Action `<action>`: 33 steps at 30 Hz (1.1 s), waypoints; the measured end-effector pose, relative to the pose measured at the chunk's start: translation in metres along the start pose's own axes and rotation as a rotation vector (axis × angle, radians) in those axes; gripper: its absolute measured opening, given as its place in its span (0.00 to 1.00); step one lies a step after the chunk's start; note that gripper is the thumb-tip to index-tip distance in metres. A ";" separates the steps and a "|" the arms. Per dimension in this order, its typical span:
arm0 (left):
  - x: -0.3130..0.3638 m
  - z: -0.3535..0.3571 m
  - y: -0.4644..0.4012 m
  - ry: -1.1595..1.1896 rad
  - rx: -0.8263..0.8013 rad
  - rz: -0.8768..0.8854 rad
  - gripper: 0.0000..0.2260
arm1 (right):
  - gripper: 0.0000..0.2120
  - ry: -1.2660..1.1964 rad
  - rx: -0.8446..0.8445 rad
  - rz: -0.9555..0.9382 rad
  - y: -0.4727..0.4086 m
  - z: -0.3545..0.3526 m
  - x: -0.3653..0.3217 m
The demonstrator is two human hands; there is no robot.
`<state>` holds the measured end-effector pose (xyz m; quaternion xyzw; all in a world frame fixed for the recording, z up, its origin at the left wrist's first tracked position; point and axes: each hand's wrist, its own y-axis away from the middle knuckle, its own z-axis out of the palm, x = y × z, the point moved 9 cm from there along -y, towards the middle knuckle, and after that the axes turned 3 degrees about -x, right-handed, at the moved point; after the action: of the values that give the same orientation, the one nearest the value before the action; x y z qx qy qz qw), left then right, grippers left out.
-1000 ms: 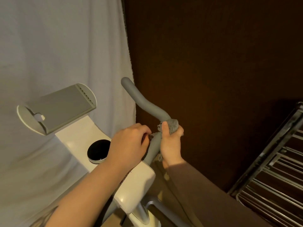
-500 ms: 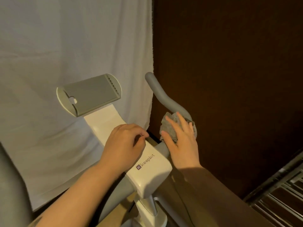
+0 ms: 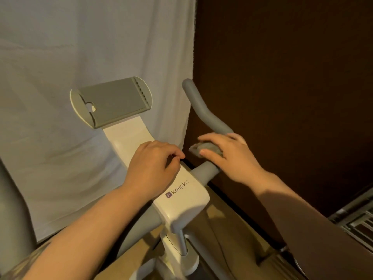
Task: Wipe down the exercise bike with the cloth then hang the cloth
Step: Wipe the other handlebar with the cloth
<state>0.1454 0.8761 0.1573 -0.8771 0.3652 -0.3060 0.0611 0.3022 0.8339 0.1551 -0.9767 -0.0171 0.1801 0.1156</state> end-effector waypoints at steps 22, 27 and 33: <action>0.000 0.000 -0.003 -0.058 0.006 0.051 0.07 | 0.14 -0.209 0.234 -0.041 0.034 0.009 -0.013; 0.002 0.002 -0.002 -0.077 -0.011 0.029 0.07 | 0.12 -0.185 0.356 0.159 0.030 -0.003 0.008; 0.004 -0.003 -0.002 -0.031 0.016 0.018 0.07 | 0.13 -0.159 0.303 0.213 0.029 0.000 -0.001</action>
<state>0.1474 0.8751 0.1627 -0.8779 0.3694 -0.2948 0.0766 0.3007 0.8056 0.1490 -0.9271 0.1047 0.2684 0.2398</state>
